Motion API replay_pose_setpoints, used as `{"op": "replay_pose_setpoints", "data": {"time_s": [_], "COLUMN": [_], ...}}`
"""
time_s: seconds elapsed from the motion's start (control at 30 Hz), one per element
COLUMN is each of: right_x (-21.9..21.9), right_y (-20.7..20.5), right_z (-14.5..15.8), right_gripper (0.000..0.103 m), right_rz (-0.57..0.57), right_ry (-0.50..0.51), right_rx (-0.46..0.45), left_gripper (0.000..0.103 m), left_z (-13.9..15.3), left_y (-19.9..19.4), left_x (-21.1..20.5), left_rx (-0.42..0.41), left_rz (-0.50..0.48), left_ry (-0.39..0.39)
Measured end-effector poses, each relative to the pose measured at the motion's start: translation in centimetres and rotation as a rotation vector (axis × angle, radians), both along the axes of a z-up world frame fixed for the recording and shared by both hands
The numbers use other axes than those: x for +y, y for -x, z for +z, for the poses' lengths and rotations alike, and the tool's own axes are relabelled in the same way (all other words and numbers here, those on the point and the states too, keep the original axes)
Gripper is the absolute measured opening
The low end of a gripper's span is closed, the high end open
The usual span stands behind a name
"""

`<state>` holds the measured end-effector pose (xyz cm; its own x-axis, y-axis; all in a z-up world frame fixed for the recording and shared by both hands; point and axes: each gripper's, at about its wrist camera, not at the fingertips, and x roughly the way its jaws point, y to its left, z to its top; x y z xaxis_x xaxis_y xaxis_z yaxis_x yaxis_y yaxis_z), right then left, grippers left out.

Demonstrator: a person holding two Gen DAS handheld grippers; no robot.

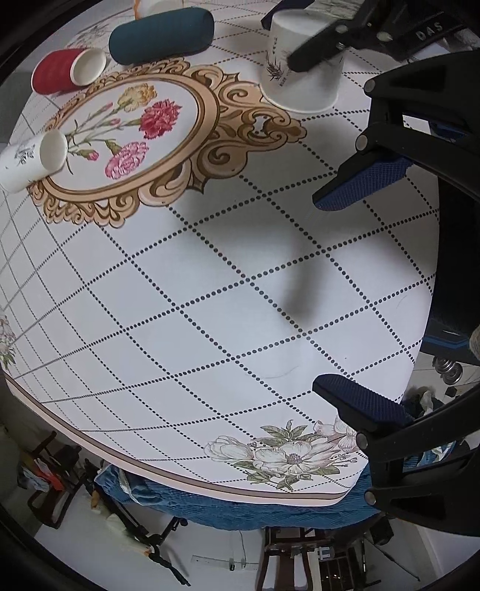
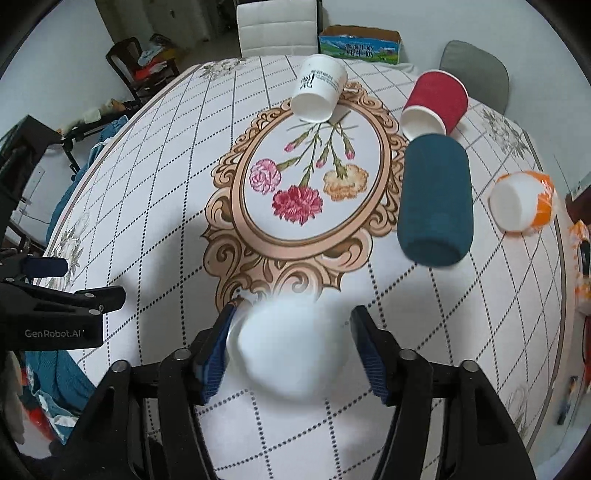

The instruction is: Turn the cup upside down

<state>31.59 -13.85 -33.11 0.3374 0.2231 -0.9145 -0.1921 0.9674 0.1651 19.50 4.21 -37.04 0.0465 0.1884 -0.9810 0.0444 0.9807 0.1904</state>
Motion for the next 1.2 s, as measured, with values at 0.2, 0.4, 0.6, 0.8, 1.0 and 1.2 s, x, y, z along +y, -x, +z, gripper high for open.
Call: {"op": "replay_pose_setpoints", "data": {"time_s": [0.2,0.4,0.6,0.8,1.0,1.2], "right_x": [-0.8,-3.3,-5.3,-6.4,-7.6,-8.2], "right_y": [1.2,4.1,7.3,10.3,14.3,19.6], "right_z": [2.2,7.1,12.4,17.3,20.9,24.7], "right_gripper": [0.093,0.096,0.098,0.099,0.099,0.099], "right_rz": [-0.071,-0.220,-0.313,-0.320,-0.307,-0.288], "right_ry": [0.000,0.057,0.120,0.144,0.116,0.106], "right_rx": [0.026,-0.004,-0.078,-0.179,-0.223,-0.281], "left_gripper": [0.091,0.091,0.101,0.101,0.101,0.101], "left_z": [3.0,7.7,12.4,16.8,20.7,23.9], "left_y": [0.9,2.2,3.9,6.2,10.5,15.5], "left_x": [-1.2,-2.4,-2.9,-3.7,-4.3,-4.7], "left_rx": [-0.065,-0.162,-0.266,-0.361,-0.435,-0.493], "left_rz": [-0.048,-0.104,-0.120,-0.124,-0.113,-0.123], "left_ry": [0.019,0.056,0.091,0.107,0.117,0.123]}}
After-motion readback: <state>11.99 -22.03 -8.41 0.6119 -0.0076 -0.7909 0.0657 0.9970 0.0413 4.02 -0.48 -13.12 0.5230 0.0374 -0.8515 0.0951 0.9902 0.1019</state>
